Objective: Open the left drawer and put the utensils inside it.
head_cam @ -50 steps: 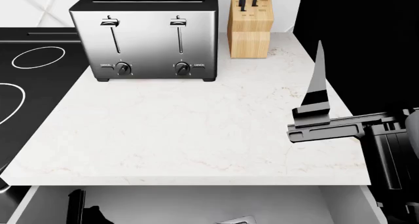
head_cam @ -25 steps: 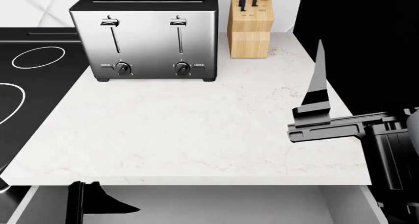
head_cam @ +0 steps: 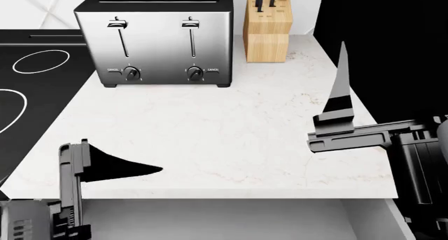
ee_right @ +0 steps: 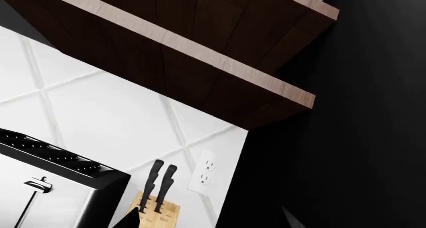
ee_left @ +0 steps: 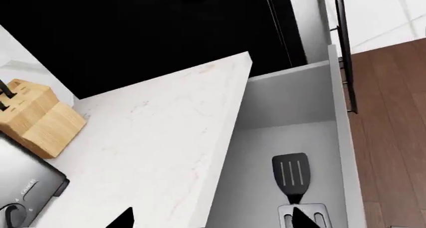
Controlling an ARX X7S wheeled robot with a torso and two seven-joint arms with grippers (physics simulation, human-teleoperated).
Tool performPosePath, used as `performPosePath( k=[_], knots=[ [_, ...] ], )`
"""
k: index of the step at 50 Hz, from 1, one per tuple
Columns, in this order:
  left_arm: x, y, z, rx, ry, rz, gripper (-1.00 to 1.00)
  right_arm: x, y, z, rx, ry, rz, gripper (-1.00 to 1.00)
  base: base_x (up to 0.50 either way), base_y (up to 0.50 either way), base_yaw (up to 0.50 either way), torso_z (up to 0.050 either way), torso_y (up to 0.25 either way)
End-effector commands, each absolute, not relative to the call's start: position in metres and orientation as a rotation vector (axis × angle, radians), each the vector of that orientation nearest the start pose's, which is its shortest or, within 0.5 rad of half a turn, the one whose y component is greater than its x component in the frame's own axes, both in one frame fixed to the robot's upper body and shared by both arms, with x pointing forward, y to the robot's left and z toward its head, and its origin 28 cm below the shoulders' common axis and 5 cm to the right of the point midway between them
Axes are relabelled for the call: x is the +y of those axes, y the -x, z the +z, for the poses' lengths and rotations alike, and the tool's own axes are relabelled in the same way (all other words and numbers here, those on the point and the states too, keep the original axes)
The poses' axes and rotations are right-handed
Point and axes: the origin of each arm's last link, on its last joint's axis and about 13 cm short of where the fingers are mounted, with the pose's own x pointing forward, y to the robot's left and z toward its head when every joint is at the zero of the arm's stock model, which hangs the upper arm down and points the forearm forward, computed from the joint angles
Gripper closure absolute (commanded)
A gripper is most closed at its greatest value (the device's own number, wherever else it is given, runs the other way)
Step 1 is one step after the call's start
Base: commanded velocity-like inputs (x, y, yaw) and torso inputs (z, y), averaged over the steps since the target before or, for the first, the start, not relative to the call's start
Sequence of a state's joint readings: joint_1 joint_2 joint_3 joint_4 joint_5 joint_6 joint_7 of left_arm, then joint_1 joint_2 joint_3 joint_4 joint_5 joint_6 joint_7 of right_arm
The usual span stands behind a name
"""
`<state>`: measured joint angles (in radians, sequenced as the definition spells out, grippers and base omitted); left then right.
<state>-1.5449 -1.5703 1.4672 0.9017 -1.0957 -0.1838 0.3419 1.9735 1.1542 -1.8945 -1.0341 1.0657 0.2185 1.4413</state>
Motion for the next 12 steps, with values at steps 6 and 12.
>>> performPosePath(
  k=[6, 12],
  knots=[
    [0.292, -0.157, 0.283, -0.202, -0.501, -1.076, -1.0, -0.114, -0.152, 0.269, -0.582, 0.407, -0.052, -1.0, 0.0, 0.0, 0.0, 0.0, 0.0],
    [0.292, -0.164, 0.291, -0.264, -0.458, -0.994, -1.0, -0.114, -0.152, 0.268, -0.581, 0.406, -0.054, -1.0, 0.0, 0.0, 0.0, 0.0, 0.0]
  ],
)
